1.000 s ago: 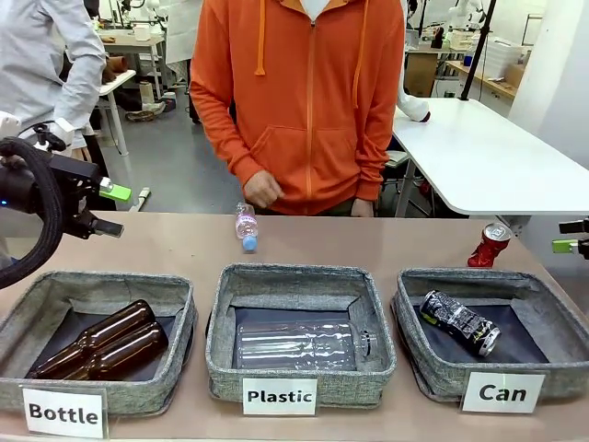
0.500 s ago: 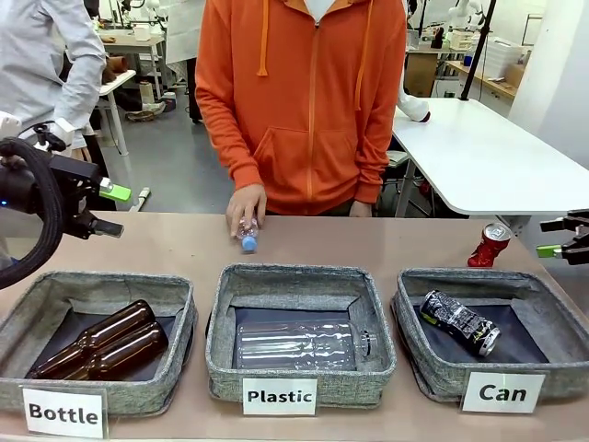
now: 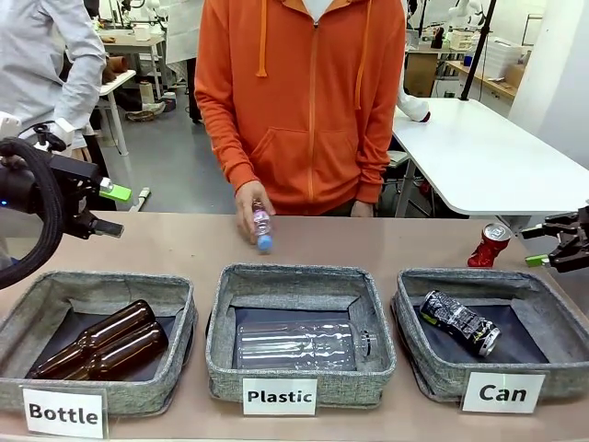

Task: Sort the can waste into the basket.
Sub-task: Pick up the can waste from the table and place it in the right Fabric basket.

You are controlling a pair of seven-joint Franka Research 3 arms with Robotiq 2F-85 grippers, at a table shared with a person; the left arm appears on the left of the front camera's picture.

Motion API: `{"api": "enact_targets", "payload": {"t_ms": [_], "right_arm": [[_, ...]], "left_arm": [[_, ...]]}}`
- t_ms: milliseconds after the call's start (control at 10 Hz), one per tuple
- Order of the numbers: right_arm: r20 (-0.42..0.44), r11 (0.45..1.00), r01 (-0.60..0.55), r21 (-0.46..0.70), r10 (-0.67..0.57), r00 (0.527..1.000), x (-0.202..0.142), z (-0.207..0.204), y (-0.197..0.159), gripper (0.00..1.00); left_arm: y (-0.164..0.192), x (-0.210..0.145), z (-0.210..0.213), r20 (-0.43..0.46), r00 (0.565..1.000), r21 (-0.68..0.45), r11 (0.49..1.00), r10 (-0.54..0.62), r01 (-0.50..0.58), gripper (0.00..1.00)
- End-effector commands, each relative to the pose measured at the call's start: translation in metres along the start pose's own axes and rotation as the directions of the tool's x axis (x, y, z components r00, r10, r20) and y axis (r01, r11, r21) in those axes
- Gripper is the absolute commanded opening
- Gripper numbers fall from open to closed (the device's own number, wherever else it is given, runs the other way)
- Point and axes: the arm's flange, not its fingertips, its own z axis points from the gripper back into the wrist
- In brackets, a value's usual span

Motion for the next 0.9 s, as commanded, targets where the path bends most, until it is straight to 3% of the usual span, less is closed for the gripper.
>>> {"api": "enact_targets", "payload": {"t_ms": [0,800], "right_arm": [[0.0,0.999,-0.037,-0.002,0.037,0.999,-0.003,-0.012,-0.015,1.0],[0.044,0.998,0.008,0.064,-0.01,0.999,-0.005,-0.068,-0.033,1.0]], "left_arm": [[0.0,-0.002,0.0,-0.004,1.0,0.0,1.0,-0.017,0.017,1.0],[0.0,-0.002,0.0,-0.004,1.0,0.0,1.0,-0.017,0.017,1.0]]}}
